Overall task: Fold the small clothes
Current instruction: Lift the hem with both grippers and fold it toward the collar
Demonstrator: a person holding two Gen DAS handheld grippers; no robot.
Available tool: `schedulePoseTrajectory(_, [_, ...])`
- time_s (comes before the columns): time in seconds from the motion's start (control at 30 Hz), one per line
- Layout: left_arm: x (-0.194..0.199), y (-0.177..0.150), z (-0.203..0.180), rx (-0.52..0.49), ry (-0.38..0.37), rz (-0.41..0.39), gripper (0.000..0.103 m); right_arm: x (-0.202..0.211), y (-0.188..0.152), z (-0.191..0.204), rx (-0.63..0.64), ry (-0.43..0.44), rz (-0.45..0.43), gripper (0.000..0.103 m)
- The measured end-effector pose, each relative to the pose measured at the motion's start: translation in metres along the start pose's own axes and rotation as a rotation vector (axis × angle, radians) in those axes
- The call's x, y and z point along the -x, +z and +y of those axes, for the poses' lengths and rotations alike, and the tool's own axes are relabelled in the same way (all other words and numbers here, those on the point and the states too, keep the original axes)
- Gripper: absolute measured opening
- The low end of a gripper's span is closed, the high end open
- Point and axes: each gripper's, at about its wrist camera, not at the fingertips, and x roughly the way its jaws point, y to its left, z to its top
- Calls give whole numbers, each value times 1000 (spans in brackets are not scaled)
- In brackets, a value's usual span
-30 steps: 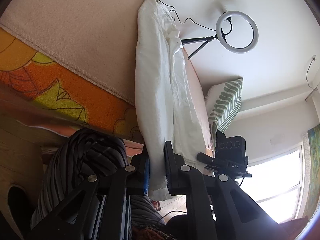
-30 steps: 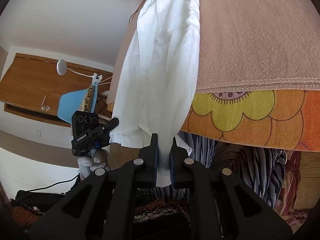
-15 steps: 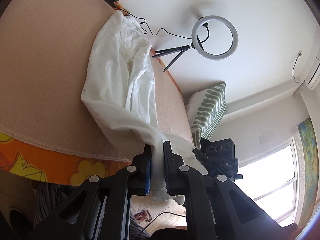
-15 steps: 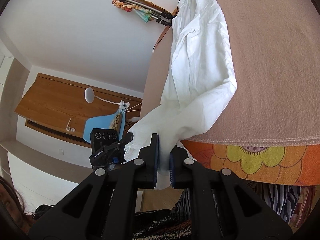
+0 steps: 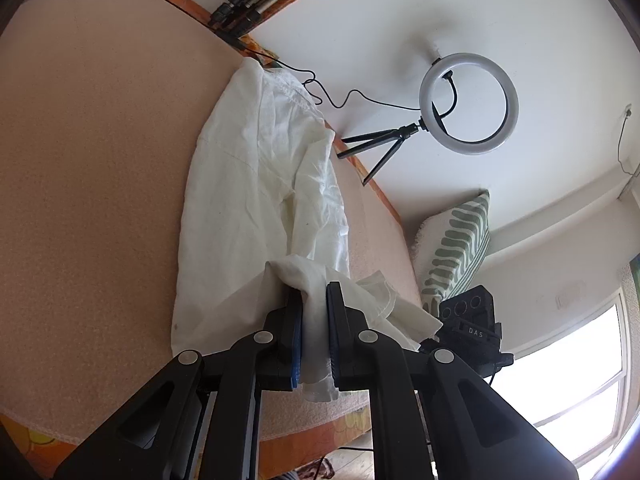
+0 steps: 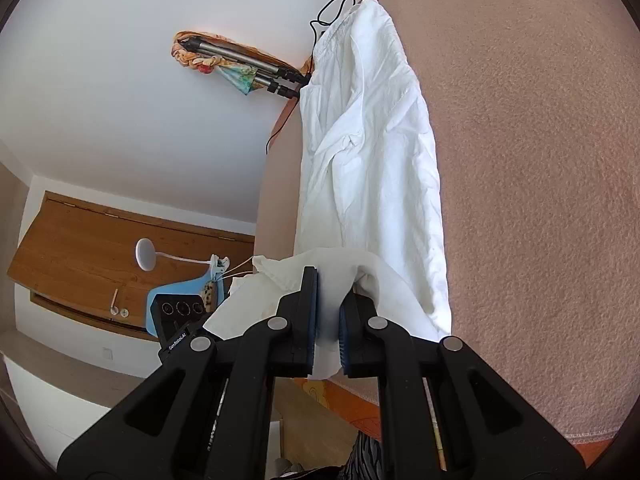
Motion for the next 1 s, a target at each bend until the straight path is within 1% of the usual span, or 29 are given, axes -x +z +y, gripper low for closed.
schedulePoseTrajectory(0.2, [-22,14,13,10,73,5,9,-21,19,-11,-48,-76,6,11])
schedulePoseTrajectory(0.37, [-31,18,20,12,114,10,10,-33,33,-19,-80,-86,59,13])
schedulePoseTrajectory(0.47, [-34,20,16,-8,135,17,11,-32,37,-14,-65,-86,81,14])
schedulePoseTrajectory(0.53, [-34,22,14,-14,140,25,16,-31,39,-8,-49,-88,86,22])
schedulePoseTrajectory(0.57, [-34,23,13,-13,140,26,18,-30,41,-5,-47,-82,87,36])
schedulePoseTrajectory(0.6, [-34,24,12,-9,141,24,22,-27,41,-3,-47,-69,83,52])
schedulePoseTrajectory(0.63, [-33,26,12,-3,139,21,24,-24,42,-1,-49,-53,73,58])
schedulePoseTrajectory(0.67, [-32,27,12,4,137,20,24,-20,44,2,-50,-35,60,67])
schedulePoseTrajectory(0.7, [-32,28,12,15,138,23,24,-16,45,4,-46,-16,49,69])
schedulePoseTrajectory(0.77, [-31,31,14,39,129,32,25,-8,47,10,-34,18,38,69])
schedulePoseTrajectory(0.8, [-29,32,15,49,118,32,27,-4,47,14,-25,33,36,69])
schedulePoseTrajectory(0.83, [-27,34,16,55,104,27,32,1,47,19,-9,44,31,69])
schedulePoseTrajectory(0.87, [-24,35,15,57,95,17,34,7,46,25,16,45,29,69])
schedulePoseTrajectory(0.9, [-22,36,15,54,92,8,40,11,44,31,44,37,26,69])
schedulePoseTrajectory(0.93, [-20,38,14,51,93,3,43,15,40,39,80,22,24,69])
schedulePoseTrajectory(1.0, [-17,41,14,58,92,-6,45,22,30,55,170,-16,27,69])
